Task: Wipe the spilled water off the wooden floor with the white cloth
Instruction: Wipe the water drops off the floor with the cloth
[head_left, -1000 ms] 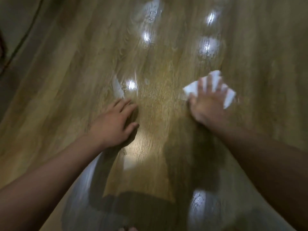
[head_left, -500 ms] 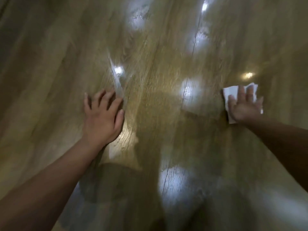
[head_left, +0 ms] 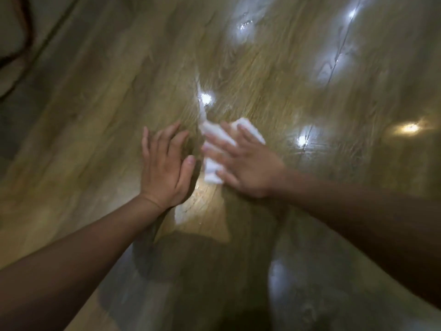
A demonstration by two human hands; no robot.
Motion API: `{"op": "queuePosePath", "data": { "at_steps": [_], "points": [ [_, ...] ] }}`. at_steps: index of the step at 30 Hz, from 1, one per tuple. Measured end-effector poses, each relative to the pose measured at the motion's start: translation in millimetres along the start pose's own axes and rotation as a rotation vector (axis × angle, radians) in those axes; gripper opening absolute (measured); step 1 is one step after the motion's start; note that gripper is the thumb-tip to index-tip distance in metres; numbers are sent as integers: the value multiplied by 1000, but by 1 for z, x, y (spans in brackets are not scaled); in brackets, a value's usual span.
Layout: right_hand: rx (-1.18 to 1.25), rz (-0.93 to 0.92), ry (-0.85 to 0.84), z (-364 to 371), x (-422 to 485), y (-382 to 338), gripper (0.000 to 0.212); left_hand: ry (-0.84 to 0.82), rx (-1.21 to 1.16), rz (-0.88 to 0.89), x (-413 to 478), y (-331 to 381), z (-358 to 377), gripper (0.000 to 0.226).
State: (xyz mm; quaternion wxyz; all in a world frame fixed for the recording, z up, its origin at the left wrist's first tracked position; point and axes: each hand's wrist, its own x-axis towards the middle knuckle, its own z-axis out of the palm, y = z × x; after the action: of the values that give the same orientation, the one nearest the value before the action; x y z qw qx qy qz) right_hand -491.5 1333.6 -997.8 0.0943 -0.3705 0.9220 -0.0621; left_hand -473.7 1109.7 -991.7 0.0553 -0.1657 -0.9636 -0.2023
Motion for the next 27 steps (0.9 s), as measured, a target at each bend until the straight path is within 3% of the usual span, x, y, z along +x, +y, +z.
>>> {"op": "queuePosePath", "data": {
  "at_steps": [4,6,8,10,13,15,17,19,22,24,25,27],
  "points": [
    [2,437,-24,-29,80,78,69,-56,62,-19,1,-1,3,48],
    [66,644,-5,-33,109,75,60,-26,44,-34,1,-1,4,44],
    [85,684,58,-26,112,40,58,27,-8,-93,1,-2,3,40],
    [10,480,78,-10,77,-19,58,74,-64,-128,0,-3,0,40],
    [51,72,-19,4,-4,-102,53,70,-132,31,-2,-4,-1,40],
    [102,-88,-98,6,-20,-102,47,71,-168,76,-2,-4,-2,39],
    [46,-194,-76,-1,7,-64,48,93,-205,-13,0,-7,-3,39],
    [-3,-59,32,-14,61,-3,54,63,-188,-39,2,-7,-2,42],
    [28,428,65,-41,139,91,61,-26,-89,-24,2,-8,2,46],
    [163,709,96,-47,161,106,64,-58,-63,-38,4,-7,5,48],
    [214,749,160,-44,165,98,65,-59,-58,-41,4,-6,5,48],
    [183,622,292,-30,152,59,57,-42,-62,-29,4,-6,3,48]
  ]
}}
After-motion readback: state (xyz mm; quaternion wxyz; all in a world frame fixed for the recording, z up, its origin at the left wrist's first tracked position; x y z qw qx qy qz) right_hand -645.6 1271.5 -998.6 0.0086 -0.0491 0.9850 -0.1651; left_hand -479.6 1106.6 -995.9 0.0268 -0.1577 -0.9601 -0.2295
